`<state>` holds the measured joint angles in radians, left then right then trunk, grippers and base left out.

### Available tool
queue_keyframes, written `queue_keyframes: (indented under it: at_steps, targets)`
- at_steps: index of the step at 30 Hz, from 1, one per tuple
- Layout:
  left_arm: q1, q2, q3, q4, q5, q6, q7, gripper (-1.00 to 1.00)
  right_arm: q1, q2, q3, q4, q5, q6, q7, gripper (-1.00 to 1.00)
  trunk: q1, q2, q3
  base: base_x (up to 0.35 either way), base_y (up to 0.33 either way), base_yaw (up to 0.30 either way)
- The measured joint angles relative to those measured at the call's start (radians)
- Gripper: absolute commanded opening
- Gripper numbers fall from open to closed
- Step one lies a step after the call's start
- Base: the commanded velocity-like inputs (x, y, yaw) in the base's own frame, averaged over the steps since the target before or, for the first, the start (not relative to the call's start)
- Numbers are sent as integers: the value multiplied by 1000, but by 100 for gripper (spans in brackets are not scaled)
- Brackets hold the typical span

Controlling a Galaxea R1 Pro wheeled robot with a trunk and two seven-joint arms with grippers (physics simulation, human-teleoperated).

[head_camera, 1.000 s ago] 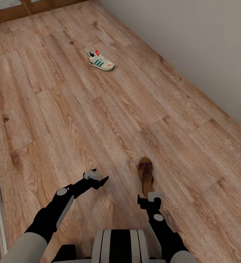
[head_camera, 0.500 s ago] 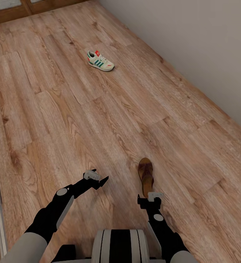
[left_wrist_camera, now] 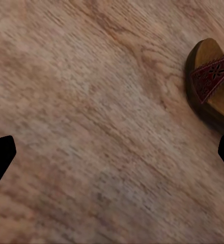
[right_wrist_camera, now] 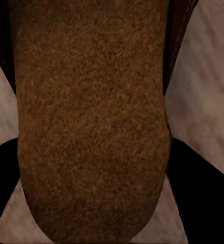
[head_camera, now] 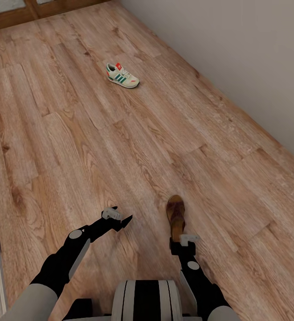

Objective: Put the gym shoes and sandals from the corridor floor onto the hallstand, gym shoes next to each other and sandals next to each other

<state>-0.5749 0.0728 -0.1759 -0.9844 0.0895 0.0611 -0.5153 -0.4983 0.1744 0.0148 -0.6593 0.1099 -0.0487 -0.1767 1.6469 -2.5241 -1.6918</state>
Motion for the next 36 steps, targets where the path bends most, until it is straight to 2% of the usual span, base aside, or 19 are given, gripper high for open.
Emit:
queue_keyframes:
  at_steps: [29,36]
  targets:
    - [0,2,2,2,-2,0,1,100,0,0,0,0,5,0,-1,-100,0,0,0,0,0,0]
    - [0,2,1,2,-2,0,1,100,0,0,1,2,2,0,0,-100,-3,2,27,0,0,0]
